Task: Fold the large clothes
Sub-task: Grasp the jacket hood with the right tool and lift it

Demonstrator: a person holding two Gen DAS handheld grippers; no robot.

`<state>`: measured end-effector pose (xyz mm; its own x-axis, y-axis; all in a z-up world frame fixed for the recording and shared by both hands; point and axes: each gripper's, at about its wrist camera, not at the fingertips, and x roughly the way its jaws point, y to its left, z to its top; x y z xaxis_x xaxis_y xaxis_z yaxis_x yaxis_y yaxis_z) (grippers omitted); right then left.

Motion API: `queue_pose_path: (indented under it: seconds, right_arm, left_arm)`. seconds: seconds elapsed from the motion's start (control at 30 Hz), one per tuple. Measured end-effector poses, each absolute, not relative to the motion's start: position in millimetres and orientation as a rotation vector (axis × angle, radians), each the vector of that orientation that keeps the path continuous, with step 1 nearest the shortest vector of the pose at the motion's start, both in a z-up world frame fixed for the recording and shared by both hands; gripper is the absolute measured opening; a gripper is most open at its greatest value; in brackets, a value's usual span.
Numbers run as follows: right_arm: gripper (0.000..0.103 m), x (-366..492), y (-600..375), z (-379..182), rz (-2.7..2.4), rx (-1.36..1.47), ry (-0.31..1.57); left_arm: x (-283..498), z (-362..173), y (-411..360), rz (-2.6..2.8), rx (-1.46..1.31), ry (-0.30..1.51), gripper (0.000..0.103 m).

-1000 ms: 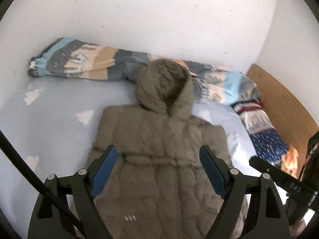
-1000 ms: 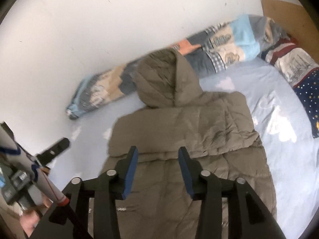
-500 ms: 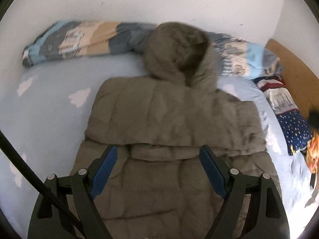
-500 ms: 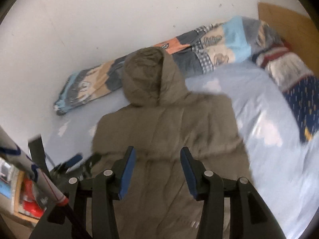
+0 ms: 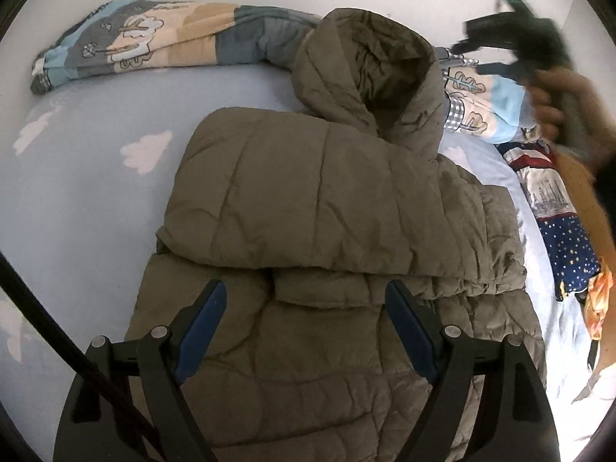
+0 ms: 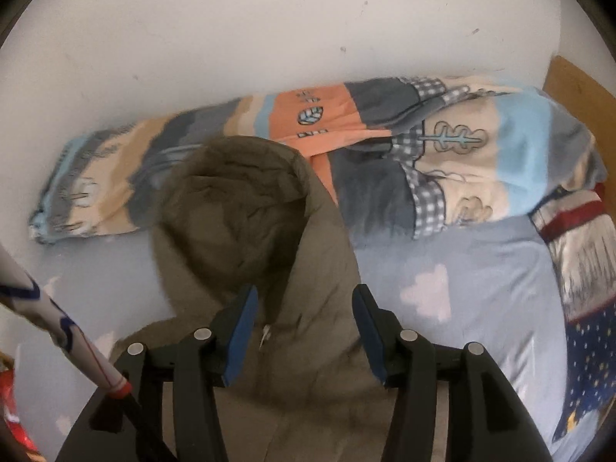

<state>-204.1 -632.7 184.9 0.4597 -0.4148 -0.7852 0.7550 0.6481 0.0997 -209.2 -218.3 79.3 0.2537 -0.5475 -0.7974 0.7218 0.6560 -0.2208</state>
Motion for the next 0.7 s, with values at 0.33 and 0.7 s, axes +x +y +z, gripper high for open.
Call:
queue_pose_path:
  seconds: [0.33,0.7]
  right_arm:
    - [0.055,-116.2,-684.4,152.3,-0.884,0.335,0.833]
    - [0.005,-169.9,-645.9,171.3,-0.831,0.325,0.713]
  left_arm:
    - [-196.3,64.5,-219.7,-0.834,0.244,1.008,0.084]
    - [-197.8,78.0,-216.9,-0.859,0.146,1.019,0.084]
